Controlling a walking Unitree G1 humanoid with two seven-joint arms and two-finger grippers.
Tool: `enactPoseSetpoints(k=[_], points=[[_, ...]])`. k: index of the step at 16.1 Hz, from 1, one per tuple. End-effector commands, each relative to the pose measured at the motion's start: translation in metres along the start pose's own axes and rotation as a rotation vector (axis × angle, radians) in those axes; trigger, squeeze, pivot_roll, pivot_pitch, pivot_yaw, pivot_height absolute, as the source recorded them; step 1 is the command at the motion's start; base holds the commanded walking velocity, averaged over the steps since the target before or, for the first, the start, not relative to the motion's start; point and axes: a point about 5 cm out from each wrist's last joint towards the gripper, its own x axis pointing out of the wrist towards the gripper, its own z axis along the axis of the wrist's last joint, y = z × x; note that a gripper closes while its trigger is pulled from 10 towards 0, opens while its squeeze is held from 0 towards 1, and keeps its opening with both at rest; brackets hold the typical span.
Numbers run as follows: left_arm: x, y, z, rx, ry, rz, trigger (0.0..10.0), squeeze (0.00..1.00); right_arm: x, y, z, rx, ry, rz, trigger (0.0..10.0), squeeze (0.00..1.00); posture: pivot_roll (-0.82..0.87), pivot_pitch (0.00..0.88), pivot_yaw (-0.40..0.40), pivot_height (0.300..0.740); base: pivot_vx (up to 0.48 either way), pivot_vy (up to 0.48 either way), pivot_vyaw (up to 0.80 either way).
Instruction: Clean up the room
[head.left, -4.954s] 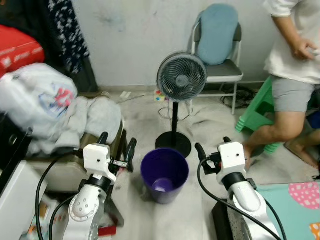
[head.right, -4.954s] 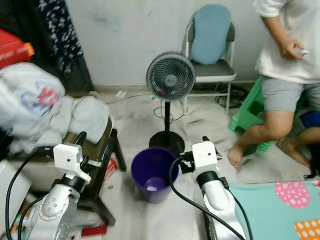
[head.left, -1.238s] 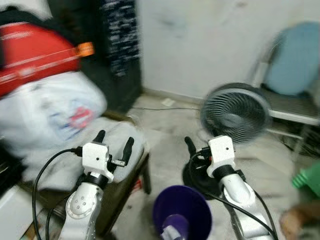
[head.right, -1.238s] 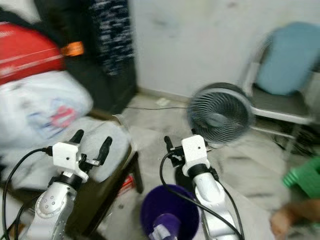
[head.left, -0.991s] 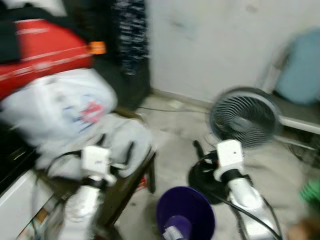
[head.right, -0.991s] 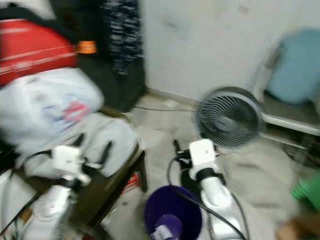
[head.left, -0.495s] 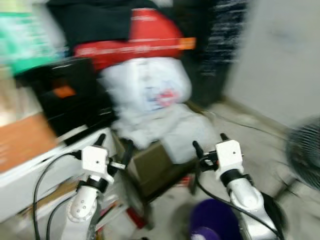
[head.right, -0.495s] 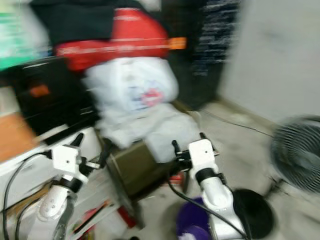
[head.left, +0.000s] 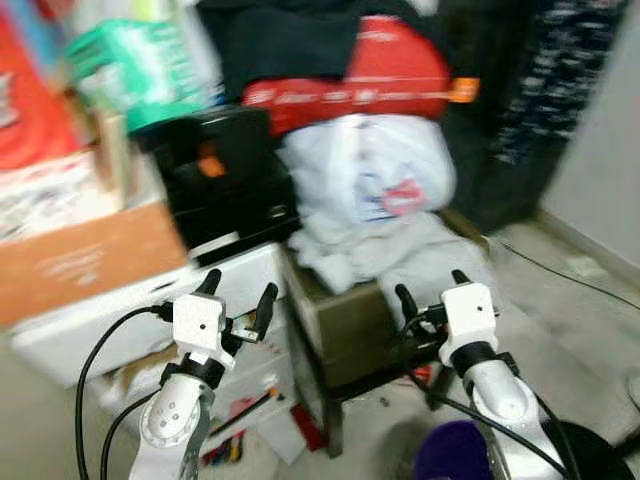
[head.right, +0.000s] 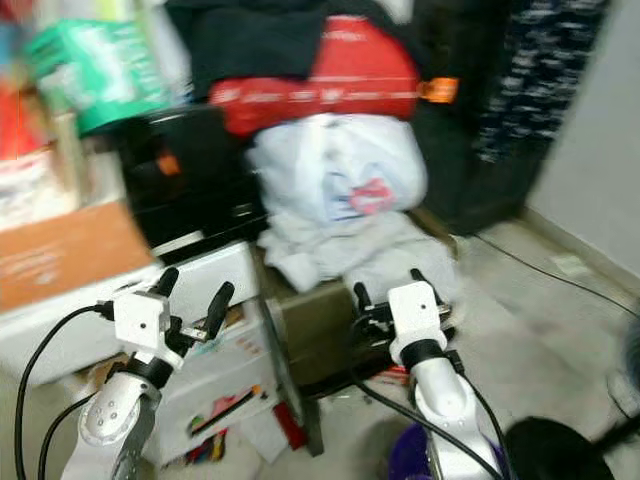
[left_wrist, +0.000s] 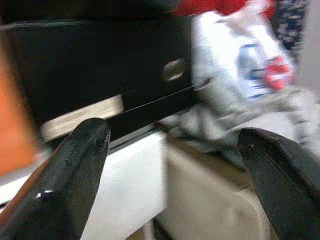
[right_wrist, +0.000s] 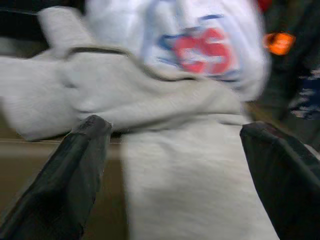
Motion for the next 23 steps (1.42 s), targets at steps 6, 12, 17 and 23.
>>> enactPoseSetpoints(k=[6,12,17,23], points=[[-0.0031,0.0038,-0.0031,-0.002,0.036,0.022,10.0,0.0,0.0016,0.0064,0.0044,0.012,-0.017,0.018,10.0,0.0,0.03,0.01,0.032,0.74,0.0,0.0,0.79],[-0.0034,-0.0004,-0.0059,0.024,0.052,0.019,10.0,0.0,0.0005,0.0064,0.002,0.008,-0.008,0.026,10.0,0.0,0.03,0.013,0.029,0.74,0.0,0.0,0.42],[-0.0023,0.0005,-0.0051,0.03,0.052,0.023,10.0,0.0,0.0013,0.0059,0.0012,0.018,-0.005,0.026,10.0,0.0,0.03,0.012,0.027,0.74,0.0,-0.14,0.43],[-0.0021,-0.0004,-0.0053,0.029,0.052,0.023,10.0,0.0,0.0019,0.0062,0.0007,0.017,-0.003,0.033,10.0,0.0,0.03,0.012,0.025,0.74,0.0,-0.367,0.0]])
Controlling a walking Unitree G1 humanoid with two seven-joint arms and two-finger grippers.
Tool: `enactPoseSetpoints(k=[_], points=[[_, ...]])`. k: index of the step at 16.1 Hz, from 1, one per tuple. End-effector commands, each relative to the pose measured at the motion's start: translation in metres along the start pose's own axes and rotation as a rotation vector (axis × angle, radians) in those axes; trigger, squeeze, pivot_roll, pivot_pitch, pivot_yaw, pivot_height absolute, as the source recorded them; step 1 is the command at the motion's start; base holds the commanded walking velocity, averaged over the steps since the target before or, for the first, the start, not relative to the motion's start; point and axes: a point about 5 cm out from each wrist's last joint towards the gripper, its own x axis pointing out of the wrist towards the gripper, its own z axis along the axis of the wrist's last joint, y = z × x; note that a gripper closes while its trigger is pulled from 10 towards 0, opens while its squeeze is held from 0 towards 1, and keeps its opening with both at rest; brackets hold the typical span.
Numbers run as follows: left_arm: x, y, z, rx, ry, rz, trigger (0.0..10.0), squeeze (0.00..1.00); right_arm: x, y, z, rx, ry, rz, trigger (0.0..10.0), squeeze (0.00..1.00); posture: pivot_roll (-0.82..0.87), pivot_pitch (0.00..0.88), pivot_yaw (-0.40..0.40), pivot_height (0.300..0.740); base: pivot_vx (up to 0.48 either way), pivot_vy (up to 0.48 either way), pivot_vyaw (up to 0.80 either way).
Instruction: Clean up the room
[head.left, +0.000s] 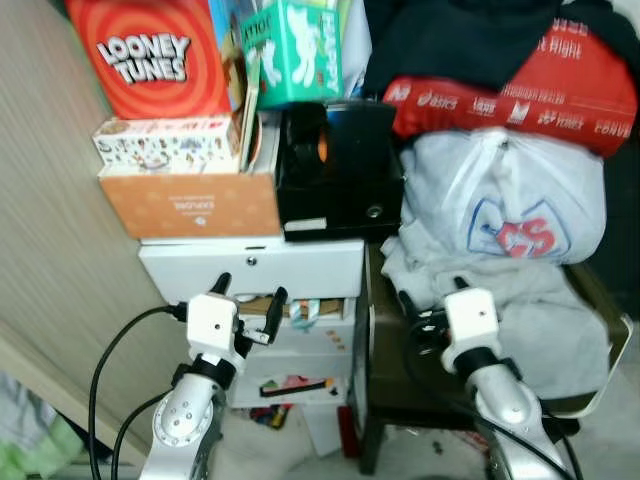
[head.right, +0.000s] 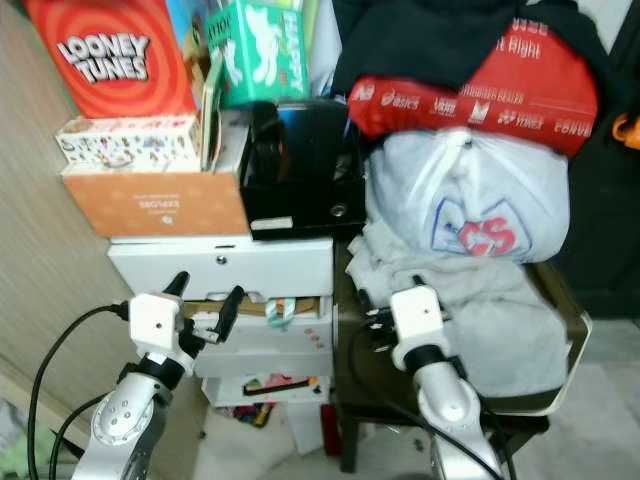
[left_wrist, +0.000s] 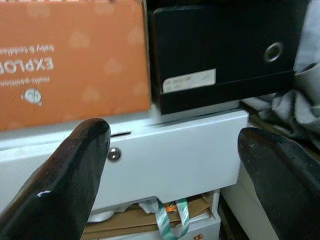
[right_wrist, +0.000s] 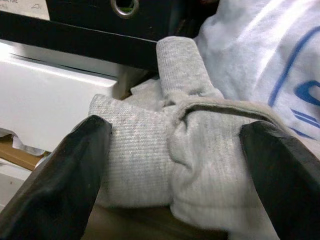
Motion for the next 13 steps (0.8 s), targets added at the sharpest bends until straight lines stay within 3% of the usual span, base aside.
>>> enactPoseSetpoints(k=[1,13], points=[[-0.0033,0.0098,-0.0004,0.026,0.009,0.022,10.0,0.0,0.0034,0.0094,0.0041,0.013,-0.017,0.035,10.0,0.0,0.03,0.012,0.025,0.74,0.0,-0.337,0.0],[-0.0037,0.0114,-0.0029,0.015,0.013,0.035,10.0,0.0,0.0038,0.0092,0.0022,0.006,-0.012,0.048,10.0,0.0,0.03,0.012,0.025,0.74,0.0,0.0,0.0]])
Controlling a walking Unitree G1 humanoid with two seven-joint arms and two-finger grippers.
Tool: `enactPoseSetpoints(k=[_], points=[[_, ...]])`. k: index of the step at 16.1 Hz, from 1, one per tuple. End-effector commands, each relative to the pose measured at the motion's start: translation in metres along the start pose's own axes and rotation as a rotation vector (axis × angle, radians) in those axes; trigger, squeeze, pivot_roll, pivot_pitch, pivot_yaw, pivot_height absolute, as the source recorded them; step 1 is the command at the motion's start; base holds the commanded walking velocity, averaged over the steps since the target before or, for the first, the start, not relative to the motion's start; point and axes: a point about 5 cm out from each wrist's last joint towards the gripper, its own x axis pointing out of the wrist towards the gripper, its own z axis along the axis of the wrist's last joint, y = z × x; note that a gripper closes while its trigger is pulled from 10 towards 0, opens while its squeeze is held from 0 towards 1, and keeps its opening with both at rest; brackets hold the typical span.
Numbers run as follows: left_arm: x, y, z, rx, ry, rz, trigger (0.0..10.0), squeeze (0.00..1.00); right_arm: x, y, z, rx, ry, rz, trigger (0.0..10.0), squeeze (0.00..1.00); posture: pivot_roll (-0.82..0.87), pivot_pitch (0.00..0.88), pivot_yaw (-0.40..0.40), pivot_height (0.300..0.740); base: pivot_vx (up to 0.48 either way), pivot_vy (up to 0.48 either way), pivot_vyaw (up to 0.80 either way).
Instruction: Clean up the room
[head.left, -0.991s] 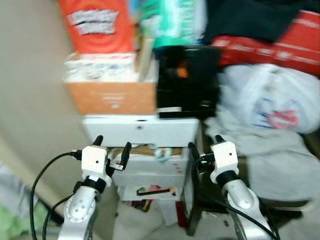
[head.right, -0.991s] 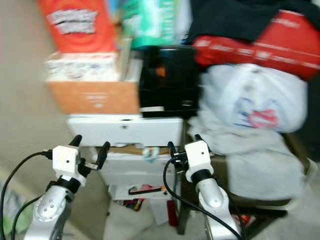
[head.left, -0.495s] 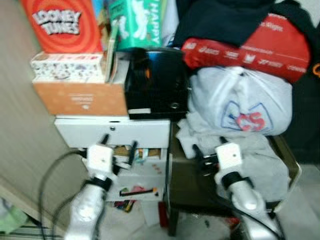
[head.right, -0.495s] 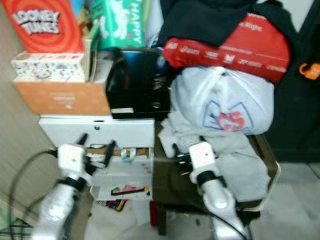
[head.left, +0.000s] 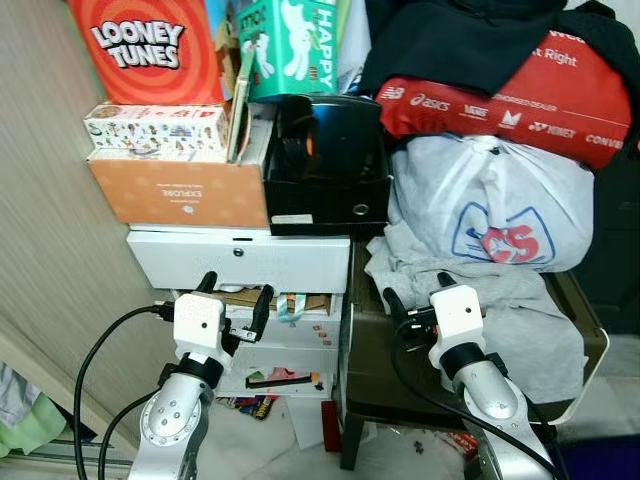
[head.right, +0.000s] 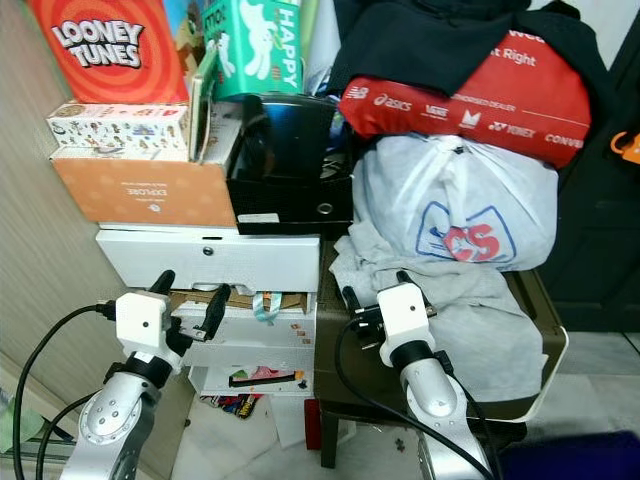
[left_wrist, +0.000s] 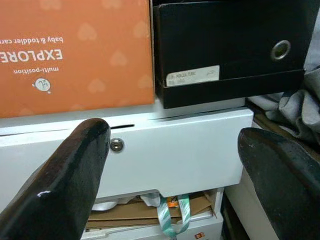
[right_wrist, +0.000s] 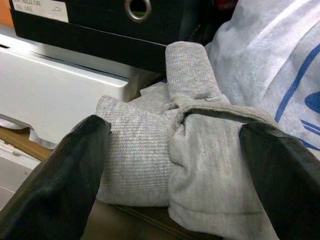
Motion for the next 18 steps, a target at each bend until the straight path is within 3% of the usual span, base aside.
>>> enactPoseSetpoints(k=[1,3,18], points=[[-0.0003,0.0008,-0.0012,0.002,0.006,-0.001,10.0,0.0,0.0016,0.0002,0.0015,0.0,-0.006,0.004,10.0,0.0,0.03,0.012,0.025,0.74,0.0,0.0,0.0],[-0.0009,0.0009,-0.0019,0.001,0.011,0.0,10.0,0.0,0.0014,0.0004,0.0015,-0.001,-0.008,0.006,10.0,0.0,0.03,0.012,0.026,0.74,0.0,0.0,0.29],[-0.0038,0.0036,-0.0032,0.01,0.019,0.013,10.0,0.0,-0.001,0.001,-0.0028,-0.004,0.003,0.022,10.0,0.0,0.03,0.014,0.029,0.74,0.0,0.0,0.8]])
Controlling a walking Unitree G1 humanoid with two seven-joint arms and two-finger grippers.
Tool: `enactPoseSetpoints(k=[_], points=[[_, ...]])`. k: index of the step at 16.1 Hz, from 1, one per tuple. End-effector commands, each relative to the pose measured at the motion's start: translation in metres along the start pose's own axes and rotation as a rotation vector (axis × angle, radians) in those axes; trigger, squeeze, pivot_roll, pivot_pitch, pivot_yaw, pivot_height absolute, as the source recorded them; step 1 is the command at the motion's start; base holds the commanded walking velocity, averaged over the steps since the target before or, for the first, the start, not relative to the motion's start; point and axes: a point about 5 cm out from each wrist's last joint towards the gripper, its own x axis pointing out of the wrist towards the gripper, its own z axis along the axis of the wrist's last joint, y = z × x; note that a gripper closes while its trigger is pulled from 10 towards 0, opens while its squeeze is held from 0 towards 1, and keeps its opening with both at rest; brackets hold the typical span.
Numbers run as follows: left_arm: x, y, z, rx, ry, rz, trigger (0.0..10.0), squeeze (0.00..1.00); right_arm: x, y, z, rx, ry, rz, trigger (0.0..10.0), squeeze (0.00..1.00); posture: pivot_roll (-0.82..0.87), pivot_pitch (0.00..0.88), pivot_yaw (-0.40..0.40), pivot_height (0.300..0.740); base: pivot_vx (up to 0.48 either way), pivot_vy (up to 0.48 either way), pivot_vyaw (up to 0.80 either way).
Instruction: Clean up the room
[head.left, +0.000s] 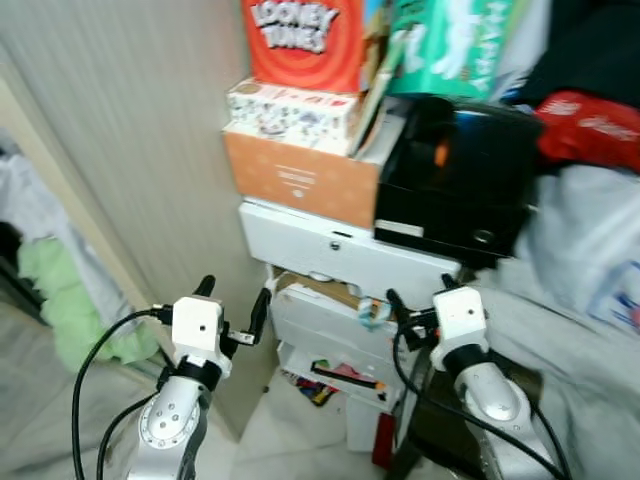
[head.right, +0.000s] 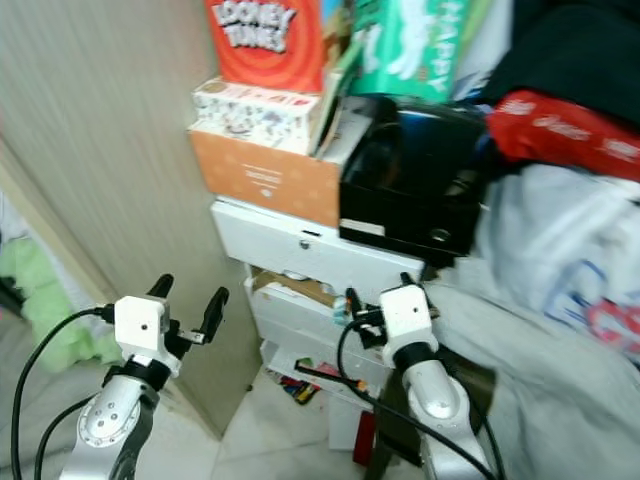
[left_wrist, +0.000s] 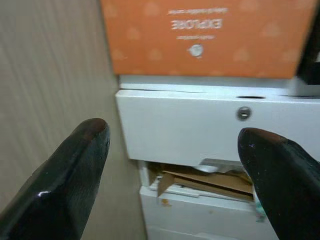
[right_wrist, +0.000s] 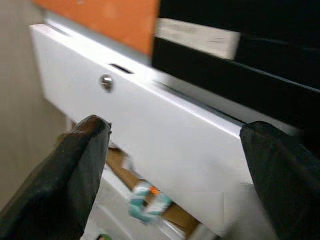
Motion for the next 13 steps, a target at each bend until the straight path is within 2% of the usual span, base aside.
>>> enactPoseSetpoints(k=[1,5,8,13], points=[[-0.0015,0.0021,-0.0007,0.009,0.007,0.005,10.0,0.0,-0.0002,0.0005,-0.0004,-0.003,0.001,0.013,10.0,0.0,0.03,0.015,0.029,0.74,0.0,0.0,0.8],[-0.0019,0.0027,-0.0007,-0.008,0.006,0.02,10.0,0.0,-0.0002,0.0008,-0.001,0.003,0.002,0.014,10.0,0.0,0.03,0.013,0.028,0.74,0.0,0.0,0.8],[-0.0015,0.0029,-0.0007,-0.013,0.008,0.022,10.0,0.0,0.0001,0.0008,-0.001,0.0,0.001,0.016,10.0,0.0,0.03,0.011,0.029,0.74,0.0,0.0,0.21],[-0.0001,0.0017,-0.0005,-0.019,0.008,0.017,10.0,0.0,0.0007,0.0002,-0.0019,0.001,0.003,0.016,10.0,0.0,0.03,0.008,0.031,0.74,0.0,0.0,0.8]])
